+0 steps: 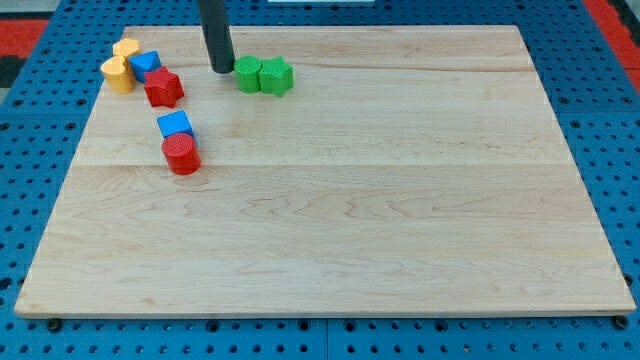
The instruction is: Push the red star away from the blue triangle
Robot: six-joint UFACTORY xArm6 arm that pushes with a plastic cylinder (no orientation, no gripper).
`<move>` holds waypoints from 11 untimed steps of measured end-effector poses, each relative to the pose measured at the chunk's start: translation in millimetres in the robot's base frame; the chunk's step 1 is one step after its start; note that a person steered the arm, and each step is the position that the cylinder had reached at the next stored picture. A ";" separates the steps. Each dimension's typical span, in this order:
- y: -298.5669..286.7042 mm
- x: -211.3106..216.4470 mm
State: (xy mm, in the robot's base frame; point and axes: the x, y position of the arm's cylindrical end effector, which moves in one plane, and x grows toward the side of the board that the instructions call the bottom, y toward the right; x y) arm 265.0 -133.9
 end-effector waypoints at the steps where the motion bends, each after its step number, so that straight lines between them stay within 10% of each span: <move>1: -33.4 -24.5; 11: -88.4 112.6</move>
